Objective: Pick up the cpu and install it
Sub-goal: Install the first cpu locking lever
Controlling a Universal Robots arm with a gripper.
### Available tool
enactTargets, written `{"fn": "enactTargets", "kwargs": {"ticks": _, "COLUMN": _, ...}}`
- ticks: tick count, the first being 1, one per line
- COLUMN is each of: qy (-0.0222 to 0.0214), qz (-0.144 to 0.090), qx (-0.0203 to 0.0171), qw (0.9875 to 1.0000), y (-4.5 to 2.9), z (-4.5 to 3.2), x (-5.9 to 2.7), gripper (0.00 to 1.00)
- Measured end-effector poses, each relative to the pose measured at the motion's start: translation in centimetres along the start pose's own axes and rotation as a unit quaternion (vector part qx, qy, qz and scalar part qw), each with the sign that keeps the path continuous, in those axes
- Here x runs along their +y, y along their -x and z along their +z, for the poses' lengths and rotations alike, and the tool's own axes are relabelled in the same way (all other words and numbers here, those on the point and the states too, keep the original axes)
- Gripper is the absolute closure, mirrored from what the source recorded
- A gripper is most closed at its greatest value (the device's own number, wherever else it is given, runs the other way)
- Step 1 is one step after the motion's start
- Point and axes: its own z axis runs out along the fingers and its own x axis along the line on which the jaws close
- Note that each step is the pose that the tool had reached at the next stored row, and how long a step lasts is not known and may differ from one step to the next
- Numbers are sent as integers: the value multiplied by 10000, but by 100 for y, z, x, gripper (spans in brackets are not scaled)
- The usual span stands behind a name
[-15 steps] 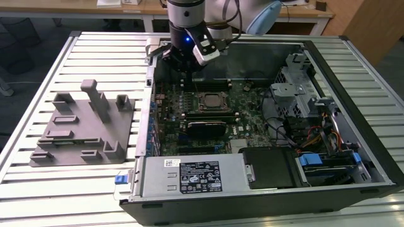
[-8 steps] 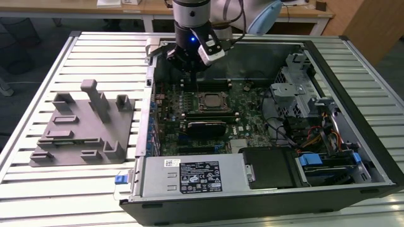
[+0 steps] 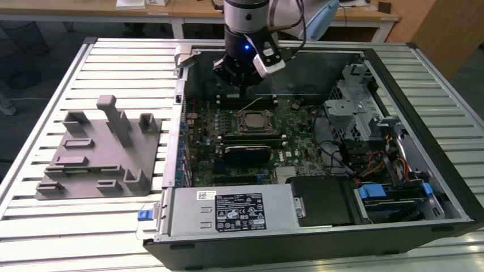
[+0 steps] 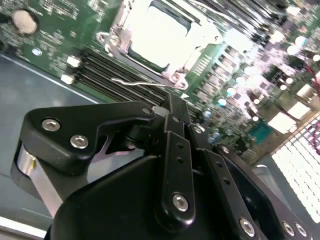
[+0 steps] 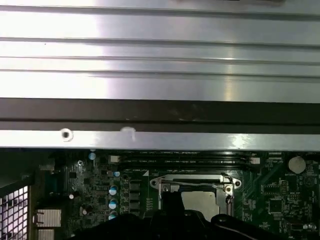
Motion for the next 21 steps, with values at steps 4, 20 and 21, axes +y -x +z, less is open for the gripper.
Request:
{"fn": "enactTargets", "kwargs": {"ticks": 4, "qy": 170, "qz": -3, "qx": 14, "qw": 9999, "y": 38, "z": 10, "x": -2, "gripper": 89}}
{"fn": "enactTargets", "kwargs": {"ticks": 20, "qy": 187, "qz": -3, "qx": 16, "qw": 9998, "y": 135, "z": 141, "x": -11, "gripper": 89}}
{"fn": "enactTargets", "kwargs": {"ticks": 21, "qy": 187, "qz": -2, "qx": 15, "qw": 9998, "y": 137, "z": 143, "x": -11, "gripper": 89}}
